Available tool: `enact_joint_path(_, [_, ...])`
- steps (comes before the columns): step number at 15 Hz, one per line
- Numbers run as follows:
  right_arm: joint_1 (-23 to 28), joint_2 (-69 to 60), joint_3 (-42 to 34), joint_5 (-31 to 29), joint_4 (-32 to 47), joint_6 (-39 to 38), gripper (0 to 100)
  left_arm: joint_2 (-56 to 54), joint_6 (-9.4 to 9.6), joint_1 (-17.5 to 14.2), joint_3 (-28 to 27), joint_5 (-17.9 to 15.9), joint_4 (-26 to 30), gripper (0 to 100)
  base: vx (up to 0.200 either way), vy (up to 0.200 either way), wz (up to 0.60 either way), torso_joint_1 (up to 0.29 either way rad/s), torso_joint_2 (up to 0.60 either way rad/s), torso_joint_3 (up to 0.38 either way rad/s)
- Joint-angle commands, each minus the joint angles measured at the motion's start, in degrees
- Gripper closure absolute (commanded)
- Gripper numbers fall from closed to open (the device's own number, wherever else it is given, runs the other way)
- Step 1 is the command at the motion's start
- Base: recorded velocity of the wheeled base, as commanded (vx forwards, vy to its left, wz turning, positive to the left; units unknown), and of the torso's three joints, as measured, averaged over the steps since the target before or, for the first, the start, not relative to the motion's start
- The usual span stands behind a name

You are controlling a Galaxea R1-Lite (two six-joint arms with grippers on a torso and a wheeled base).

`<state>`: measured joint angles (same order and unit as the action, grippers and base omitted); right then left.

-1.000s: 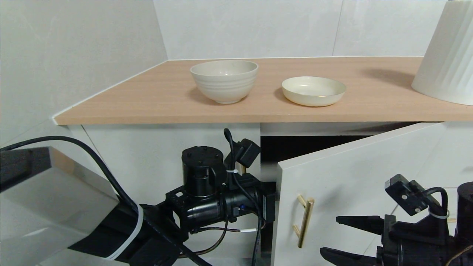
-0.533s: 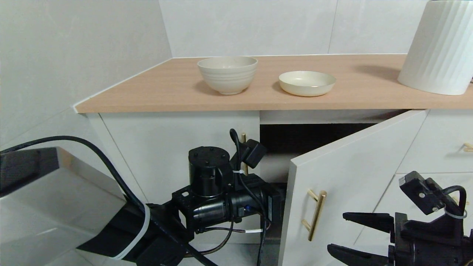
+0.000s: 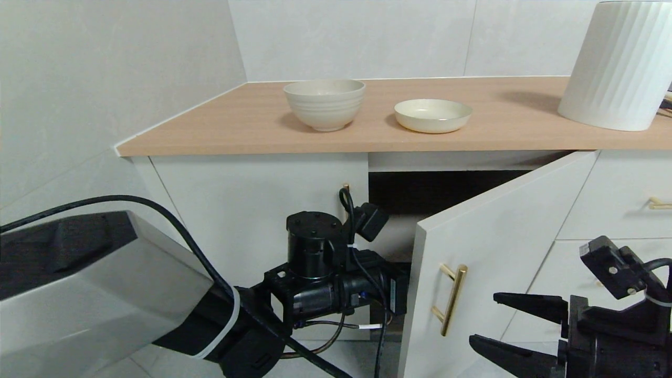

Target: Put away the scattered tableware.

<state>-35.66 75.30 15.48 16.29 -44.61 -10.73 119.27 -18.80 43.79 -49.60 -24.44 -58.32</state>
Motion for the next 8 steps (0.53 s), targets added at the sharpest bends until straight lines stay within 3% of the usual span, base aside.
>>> enact_joint_path(1, [0.06, -0.95, 0.34, 0.06, 0.13, 0.01, 0, -0.8, -0.01, -0.02, -0.58, 0.1, 2.33, 100, -0.2, 0.0, 0.0, 0.012, 0.01, 0.002])
enact_joint_path(3, [0.06, -3.14, 1.48, 0.06, 2.95, 0.01, 0, -1.41, -0.01, -0.02, -2.08, 0.36, 4.62, 100, -0.2, 0.0, 0.0, 0.005, 0.0, 0.002])
enact_joint_path(8, [0.85, -10.79, 6.75, -0.29, 14.81, -0.17, 0, -0.01, -0.01, 0.42, -8.4, 0.36, 11.65, 100, 0.0, 0.0, 0.0, 0.0, 0.0, 0.0])
